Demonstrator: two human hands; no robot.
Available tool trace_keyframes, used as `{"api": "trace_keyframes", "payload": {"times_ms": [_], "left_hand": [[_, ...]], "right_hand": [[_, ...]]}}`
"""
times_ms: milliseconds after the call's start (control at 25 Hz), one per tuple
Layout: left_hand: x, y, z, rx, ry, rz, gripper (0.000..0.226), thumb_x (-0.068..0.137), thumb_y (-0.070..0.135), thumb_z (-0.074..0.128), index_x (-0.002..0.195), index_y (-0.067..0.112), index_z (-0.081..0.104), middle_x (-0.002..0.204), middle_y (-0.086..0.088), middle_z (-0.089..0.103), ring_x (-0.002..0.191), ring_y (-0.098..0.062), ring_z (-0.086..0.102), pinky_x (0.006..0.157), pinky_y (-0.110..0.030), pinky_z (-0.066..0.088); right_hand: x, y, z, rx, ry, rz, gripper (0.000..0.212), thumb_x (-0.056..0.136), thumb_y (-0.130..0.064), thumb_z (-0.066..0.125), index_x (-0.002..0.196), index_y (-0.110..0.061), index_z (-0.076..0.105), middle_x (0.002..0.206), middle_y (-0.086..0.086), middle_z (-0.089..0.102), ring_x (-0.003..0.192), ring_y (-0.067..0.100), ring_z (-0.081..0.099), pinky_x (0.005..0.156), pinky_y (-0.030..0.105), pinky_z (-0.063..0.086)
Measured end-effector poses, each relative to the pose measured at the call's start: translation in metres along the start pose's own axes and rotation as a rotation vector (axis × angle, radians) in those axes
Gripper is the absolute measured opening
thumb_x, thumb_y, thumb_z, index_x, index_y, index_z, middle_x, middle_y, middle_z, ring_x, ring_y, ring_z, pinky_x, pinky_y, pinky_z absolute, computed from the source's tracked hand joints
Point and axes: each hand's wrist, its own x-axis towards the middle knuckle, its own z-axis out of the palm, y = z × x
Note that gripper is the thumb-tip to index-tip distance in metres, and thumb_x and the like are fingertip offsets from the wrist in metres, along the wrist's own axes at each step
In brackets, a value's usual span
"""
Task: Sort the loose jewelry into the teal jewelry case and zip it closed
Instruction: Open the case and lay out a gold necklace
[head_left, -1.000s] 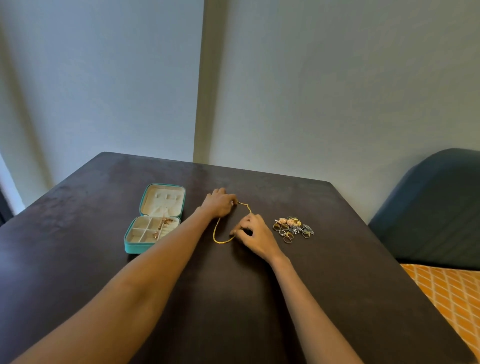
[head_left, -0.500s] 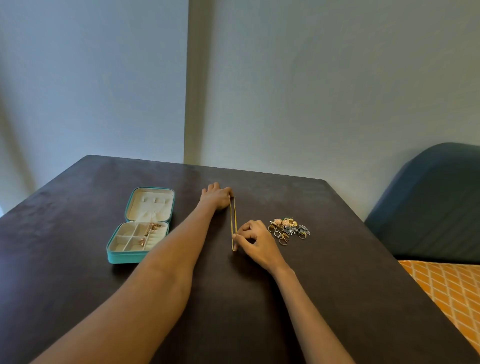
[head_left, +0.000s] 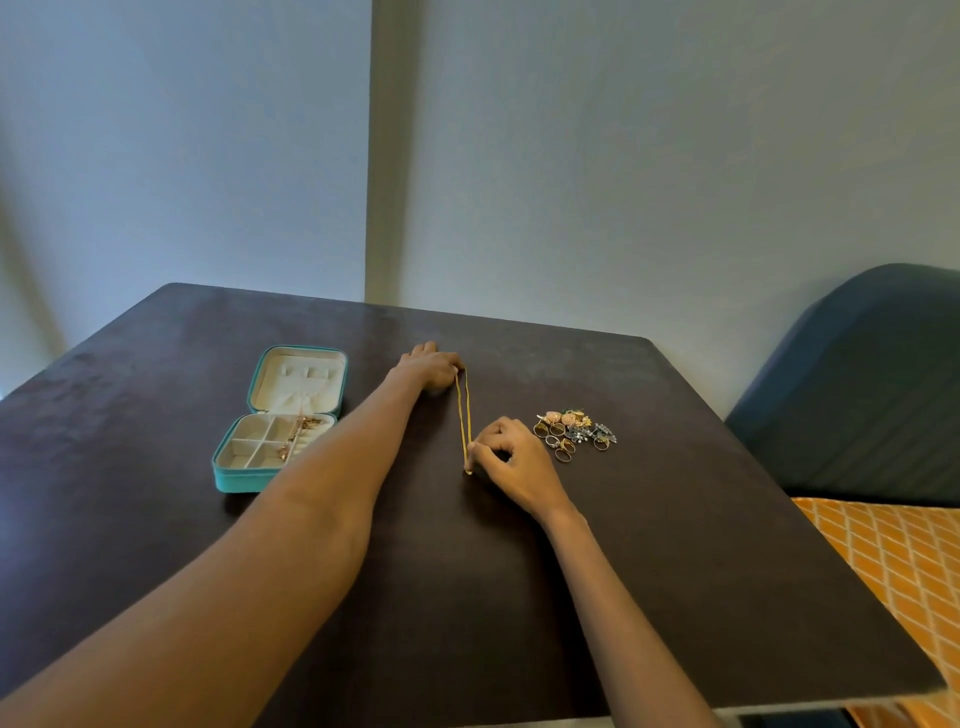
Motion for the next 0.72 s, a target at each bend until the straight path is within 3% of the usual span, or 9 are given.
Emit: {"api": "trace_keyframes", "payload": {"times_ms": [480, 720], "left_hand": [[0.002, 0.001, 0.003, -0.006, 0.024, 0.005, 0.039, 0.097, 0.028, 0.032, 0.133, 0.037, 0.045, 0.14, -0.015, 0.034, 0.134, -0.036, 0.027, 0.11, -0.048, 0.024], [-0.004, -0.002, 0.0, -0.013, 0.0, 0.041, 0.036, 0.099, 0.032, 0.032, 0.133, 0.035, 0.045, 0.138, -0.016, 0.037, 0.133, -0.036, 0.031, 0.109, -0.046, 0.026]], "right_hand": [[-0.009, 0.005, -0.006, 0.037, -0.015, -0.003, 0.02, 0.078, -0.035, 0.062, 0.07, -0.023, 0.076, 0.087, -0.012, 0.064, 0.092, 0.004, 0.054, 0.08, 0.033, 0.048], [-0.013, 0.0, -0.007, 0.029, -0.019, -0.022, 0.037, 0.075, -0.049, 0.053, 0.083, -0.022, 0.078, 0.089, -0.014, 0.062, 0.093, 0.002, 0.054, 0.079, 0.021, 0.043]]}}
